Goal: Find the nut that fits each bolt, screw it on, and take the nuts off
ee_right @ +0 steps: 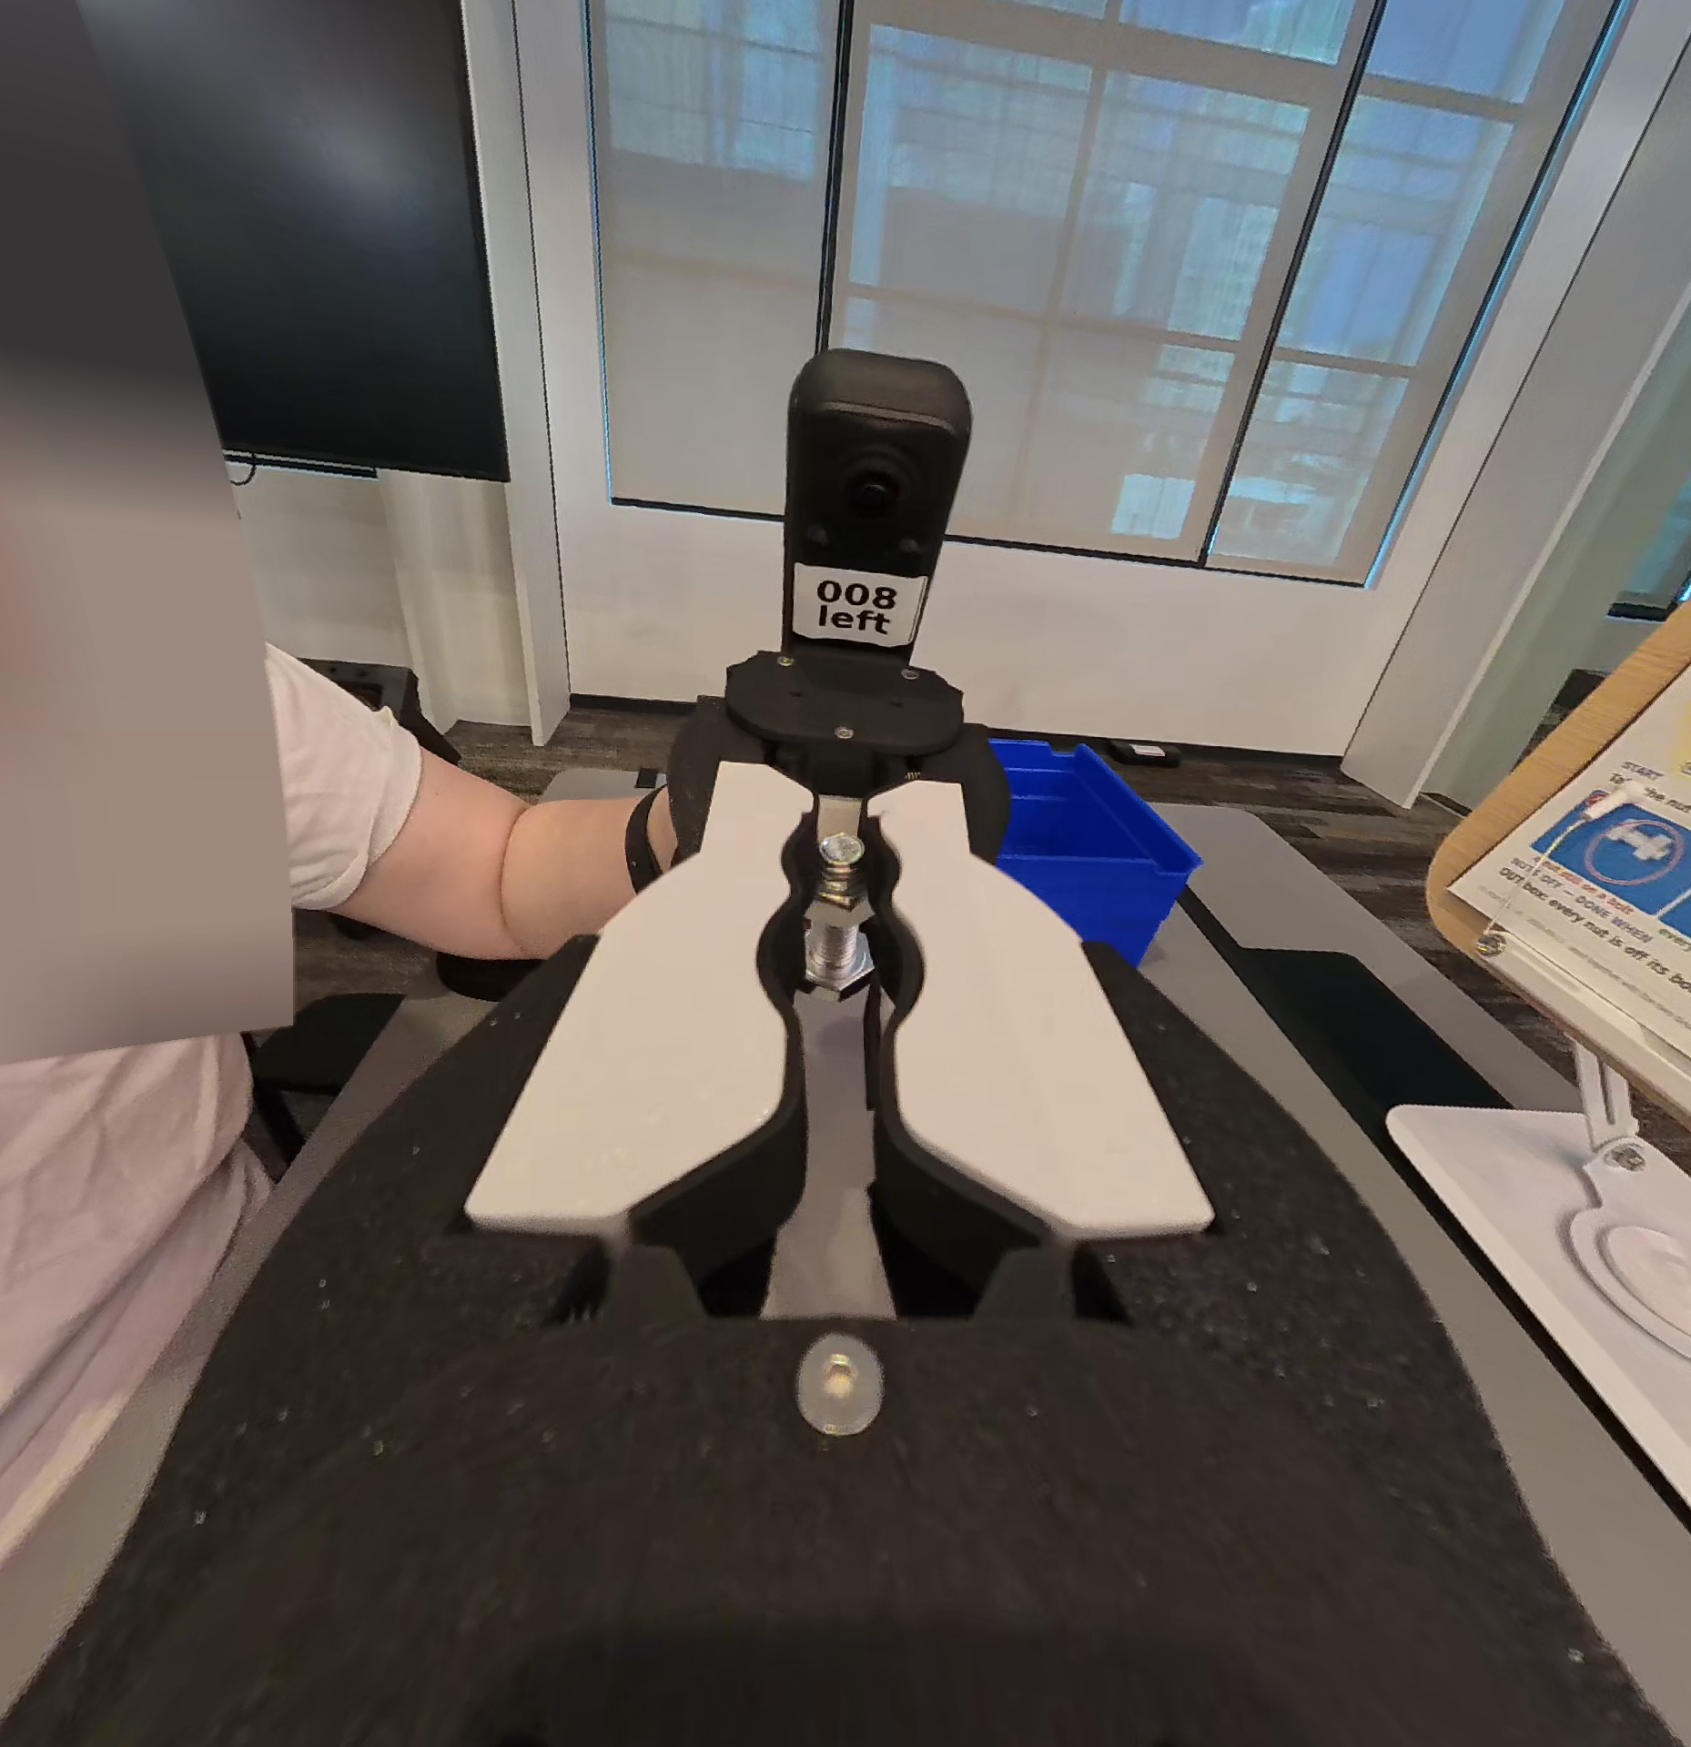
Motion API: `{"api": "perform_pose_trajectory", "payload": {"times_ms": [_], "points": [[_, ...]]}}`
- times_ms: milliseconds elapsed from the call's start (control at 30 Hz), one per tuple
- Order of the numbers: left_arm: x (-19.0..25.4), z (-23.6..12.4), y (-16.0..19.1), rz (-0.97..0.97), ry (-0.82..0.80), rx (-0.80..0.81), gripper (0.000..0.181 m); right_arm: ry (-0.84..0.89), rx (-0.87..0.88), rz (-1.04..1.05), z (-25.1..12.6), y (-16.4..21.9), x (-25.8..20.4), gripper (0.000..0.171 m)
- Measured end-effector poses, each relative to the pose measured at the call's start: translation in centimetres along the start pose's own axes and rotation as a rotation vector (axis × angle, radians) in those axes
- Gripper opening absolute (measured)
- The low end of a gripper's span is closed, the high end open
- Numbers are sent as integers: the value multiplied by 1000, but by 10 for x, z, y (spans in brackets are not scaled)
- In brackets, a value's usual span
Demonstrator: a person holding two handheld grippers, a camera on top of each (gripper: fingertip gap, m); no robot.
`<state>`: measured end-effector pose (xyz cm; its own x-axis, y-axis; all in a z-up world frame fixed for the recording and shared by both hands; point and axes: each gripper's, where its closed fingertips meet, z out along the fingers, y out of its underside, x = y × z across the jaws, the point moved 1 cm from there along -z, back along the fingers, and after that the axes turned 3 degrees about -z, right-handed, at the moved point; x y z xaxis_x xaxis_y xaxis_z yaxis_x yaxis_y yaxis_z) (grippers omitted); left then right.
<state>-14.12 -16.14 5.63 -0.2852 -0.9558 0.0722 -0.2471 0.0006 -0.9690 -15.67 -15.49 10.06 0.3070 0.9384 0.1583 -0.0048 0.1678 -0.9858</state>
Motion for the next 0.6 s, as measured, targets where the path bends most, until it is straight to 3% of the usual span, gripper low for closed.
{"api": "perform_pose_trajectory", "payload": {"times_ms": [600], "points": [[-7, 2, -1, 9, -54, 31, 15, 87, 29, 12, 5, 2, 7, 9]]}}
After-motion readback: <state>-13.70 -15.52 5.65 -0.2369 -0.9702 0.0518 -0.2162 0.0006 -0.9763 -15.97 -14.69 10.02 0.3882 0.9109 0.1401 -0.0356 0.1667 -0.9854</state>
